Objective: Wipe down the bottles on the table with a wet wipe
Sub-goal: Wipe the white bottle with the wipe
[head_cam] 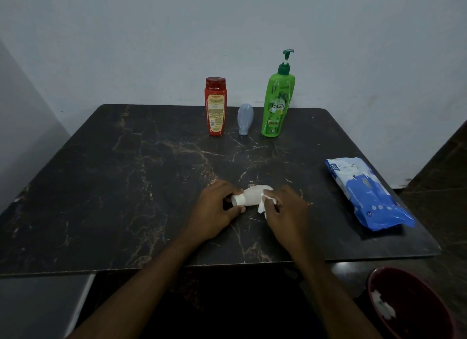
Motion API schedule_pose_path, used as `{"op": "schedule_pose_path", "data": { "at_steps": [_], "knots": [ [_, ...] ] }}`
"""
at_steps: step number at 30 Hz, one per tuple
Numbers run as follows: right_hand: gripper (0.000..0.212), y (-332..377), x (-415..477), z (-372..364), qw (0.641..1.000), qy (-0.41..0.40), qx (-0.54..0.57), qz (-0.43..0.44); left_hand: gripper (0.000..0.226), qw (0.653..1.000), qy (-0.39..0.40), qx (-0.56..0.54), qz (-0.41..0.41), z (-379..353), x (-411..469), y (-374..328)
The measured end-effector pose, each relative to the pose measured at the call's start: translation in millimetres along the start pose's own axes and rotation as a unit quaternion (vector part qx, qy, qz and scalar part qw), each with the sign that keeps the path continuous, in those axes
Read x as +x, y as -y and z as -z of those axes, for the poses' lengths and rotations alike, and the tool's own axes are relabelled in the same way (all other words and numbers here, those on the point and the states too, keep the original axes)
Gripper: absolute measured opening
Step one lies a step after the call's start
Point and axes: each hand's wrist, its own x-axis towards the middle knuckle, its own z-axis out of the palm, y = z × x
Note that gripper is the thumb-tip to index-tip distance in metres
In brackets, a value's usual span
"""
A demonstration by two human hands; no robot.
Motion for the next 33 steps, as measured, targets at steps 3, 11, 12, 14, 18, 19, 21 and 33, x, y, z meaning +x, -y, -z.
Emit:
{"op": "schedule_pose_path", "data": {
  "at_steps": [3, 11, 12, 14, 18, 19, 21, 33],
  "knots": [
    [0.022, 6, -10, -6, 0.990, 0.062, 0.028, 0.120, 0.032, 1.000, -0.001, 0.004, -0.016, -1, 0, -2],
    [0.012, -3, 1, 3, 1.000, 0.000, -0.008, -0.019, 0.033, 1.000, 0.006, 0.005, -0.015, 1, -1, -1],
    [0.011, -4, 2, 4, 0.999, -0.011, 0.006, -0.048, 0.034, 1.000, 0.008, 0.004, -0.016, 1, -1, -2],
    [0.014, -5, 4, 4, 0.996, -0.035, 0.030, -0.077, 0.034, 1.000, 0.011, 0.001, -0.015, 1, -2, -2],
    [0.014, -1, 2, 6, 0.998, -0.012, 0.019, -0.062, 0.032, 1.000, 0.014, -0.007, 0.001, 1, -2, -2],
    [0.014, 2, 1, 6, 0.999, 0.005, 0.016, -0.028, 0.032, 1.000, 0.014, -0.009, 0.005, 1, -2, -2],
    [0.016, 7, -4, 6, 0.997, 0.033, 0.017, 0.062, 0.032, 1.000, 0.016, -0.009, 0.005, 0, -2, -2],
    [0.033, 4, 2, 13, 0.987, -0.040, 0.093, -0.125, 0.026, 0.998, 0.012, -0.009, -0.059, 4, -5, -9]
  ]
}}
